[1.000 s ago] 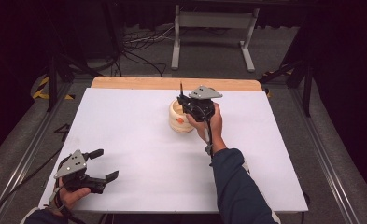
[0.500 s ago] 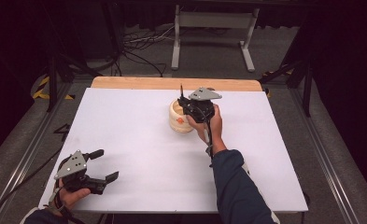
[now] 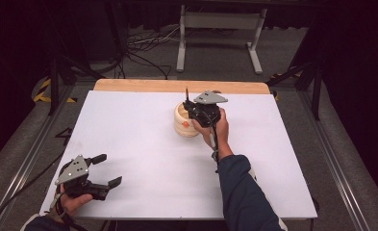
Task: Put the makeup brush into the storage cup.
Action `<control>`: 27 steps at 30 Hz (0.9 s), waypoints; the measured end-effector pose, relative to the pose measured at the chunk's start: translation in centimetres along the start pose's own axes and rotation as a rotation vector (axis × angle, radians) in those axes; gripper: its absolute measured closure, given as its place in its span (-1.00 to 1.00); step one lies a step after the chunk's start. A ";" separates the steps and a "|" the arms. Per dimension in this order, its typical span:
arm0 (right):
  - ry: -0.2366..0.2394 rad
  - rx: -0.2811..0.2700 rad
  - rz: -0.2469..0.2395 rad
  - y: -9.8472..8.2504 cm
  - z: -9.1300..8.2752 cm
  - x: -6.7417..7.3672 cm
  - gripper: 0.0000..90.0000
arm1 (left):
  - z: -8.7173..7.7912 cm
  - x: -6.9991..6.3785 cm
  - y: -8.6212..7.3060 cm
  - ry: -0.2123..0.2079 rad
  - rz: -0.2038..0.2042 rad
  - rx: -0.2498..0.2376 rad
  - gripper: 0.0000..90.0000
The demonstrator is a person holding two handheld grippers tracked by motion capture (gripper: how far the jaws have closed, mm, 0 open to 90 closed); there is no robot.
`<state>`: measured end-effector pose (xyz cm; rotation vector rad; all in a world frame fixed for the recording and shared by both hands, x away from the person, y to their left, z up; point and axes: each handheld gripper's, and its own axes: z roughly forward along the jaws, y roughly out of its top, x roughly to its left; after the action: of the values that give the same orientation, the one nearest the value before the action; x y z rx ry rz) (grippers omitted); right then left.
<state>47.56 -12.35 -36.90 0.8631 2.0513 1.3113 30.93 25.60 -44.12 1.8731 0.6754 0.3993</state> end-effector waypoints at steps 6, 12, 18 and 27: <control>0.001 0.000 0.006 -0.1 0.0 0.0 0.86 | 0.0 0.0 0.0 -0.001 -0.001 -0.002 -0.89; 0.001 0.003 0.009 -0.3 -0.1 0.0 0.86 | 0.0 0.0 0.0 0.001 -0.002 -0.002 -0.89; -0.001 -0.003 0.025 -0.5 -0.3 -0.2 0.81 | 0.1 0.0 0.0 -0.001 0.000 0.004 -0.89; 0.001 -0.006 0.035 -0.5 -0.8 -0.3 0.70 | 0.1 0.1 0.0 0.014 -0.008 0.011 -0.88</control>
<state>47.06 -13.16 -37.06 0.9003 2.0401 1.3362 31.07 25.63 -44.16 1.8790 0.6956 0.4051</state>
